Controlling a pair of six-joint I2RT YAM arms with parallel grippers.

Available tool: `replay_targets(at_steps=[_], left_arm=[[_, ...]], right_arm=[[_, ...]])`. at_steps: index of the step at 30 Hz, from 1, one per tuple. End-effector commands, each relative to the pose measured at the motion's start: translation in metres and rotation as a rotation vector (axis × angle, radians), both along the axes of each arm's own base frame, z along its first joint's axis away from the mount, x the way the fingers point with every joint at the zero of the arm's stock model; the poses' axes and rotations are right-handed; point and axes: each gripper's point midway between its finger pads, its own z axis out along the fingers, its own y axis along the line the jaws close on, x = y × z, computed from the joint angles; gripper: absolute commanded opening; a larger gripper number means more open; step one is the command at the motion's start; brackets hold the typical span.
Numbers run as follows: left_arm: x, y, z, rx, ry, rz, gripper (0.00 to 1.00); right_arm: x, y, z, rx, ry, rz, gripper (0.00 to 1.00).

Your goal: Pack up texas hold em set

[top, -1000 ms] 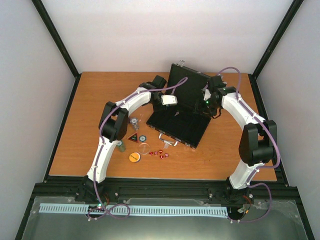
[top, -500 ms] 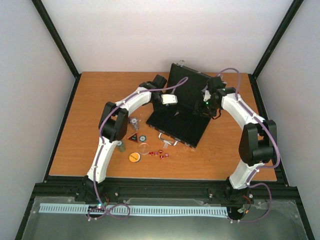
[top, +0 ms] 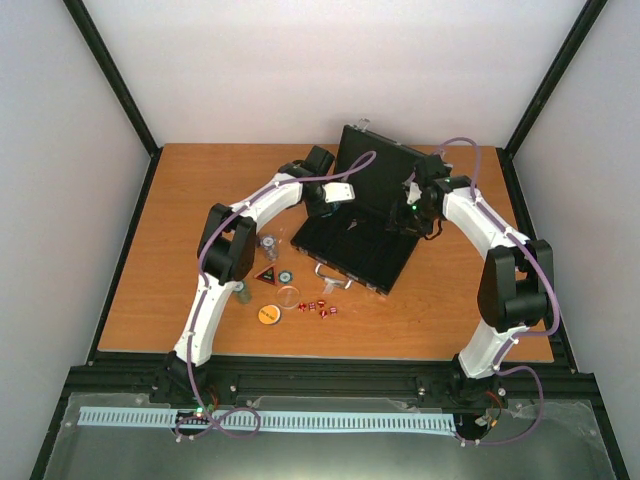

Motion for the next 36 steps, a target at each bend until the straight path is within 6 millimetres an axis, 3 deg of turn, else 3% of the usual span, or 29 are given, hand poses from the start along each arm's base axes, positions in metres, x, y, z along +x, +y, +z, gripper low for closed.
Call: replay_targets(at_steps=[1,11,20,24,36], left_arm=[[0.026,0.0,0.038,-0.027,-0.127,0.051,0.48],[0.028,-0.005,0.058,-0.072,-0.145,0.058,0.55],[0.011,-0.006,0.038,-0.081,-0.069,0.033,0.55],[0.011,-0.004,0.04,-0.077,-0.076,0.038,0.56],[0.006,-0.006,0.094,-0.149,-0.119,0.055,0.58]], right_arm=[[-0.002,-0.002,-0.005,0.004,0.007,0.009,0.46],[-0.003,0.0,-0.009,0.017,0.018,0.004,0.46],[-0.008,-0.001,-0.01,0.015,0.021,0.002,0.46],[-0.01,-0.001,-0.013,0.02,0.026,0.003,0.46],[-0.011,-0.001,-0.009,0.023,0.014,0.0,0.49]])
